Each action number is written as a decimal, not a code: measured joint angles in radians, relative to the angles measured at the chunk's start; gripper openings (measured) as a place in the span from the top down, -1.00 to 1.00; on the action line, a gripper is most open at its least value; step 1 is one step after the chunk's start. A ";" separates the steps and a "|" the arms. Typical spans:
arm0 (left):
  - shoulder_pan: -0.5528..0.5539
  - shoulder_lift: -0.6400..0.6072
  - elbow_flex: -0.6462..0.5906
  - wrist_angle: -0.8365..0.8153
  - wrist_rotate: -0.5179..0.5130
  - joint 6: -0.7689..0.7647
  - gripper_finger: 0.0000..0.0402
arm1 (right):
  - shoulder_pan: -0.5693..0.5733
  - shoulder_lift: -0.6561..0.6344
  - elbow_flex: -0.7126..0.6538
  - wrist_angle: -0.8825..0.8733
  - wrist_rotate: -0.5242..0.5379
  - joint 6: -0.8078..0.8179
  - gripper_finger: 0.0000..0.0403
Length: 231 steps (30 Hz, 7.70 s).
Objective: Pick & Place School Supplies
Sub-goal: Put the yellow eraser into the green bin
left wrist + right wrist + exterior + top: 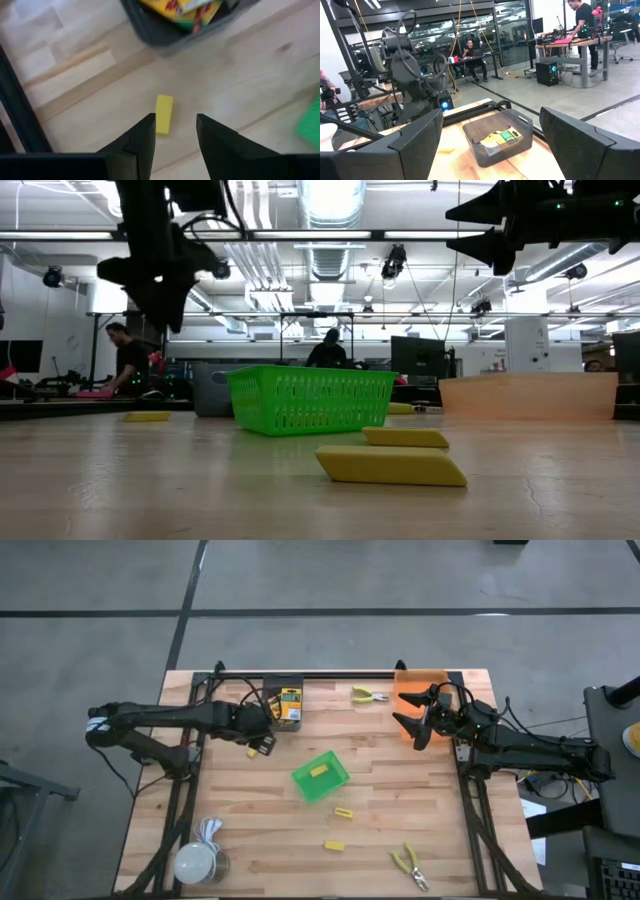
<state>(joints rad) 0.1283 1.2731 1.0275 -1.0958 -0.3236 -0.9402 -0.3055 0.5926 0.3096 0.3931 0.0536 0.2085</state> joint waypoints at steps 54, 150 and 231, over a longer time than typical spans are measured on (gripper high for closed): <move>0.115 -0.001 -0.499 0.561 0.241 0.229 0.32 | 0.000 0.000 0.000 0.000 0.000 0.000 -0.62; -0.175 0.508 0.148 0.680 0.299 -0.018 0.52 | 0.000 0.000 0.000 0.000 0.000 0.000 -0.62; -0.541 0.329 0.032 1.149 -0.303 0.624 0.22 | 0.000 0.000 0.000 0.000 0.000 0.000 -0.62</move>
<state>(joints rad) -0.4128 1.6020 1.0597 0.0529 -0.6263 -0.3159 -0.3058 0.5925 0.3096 0.3931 0.0535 0.2085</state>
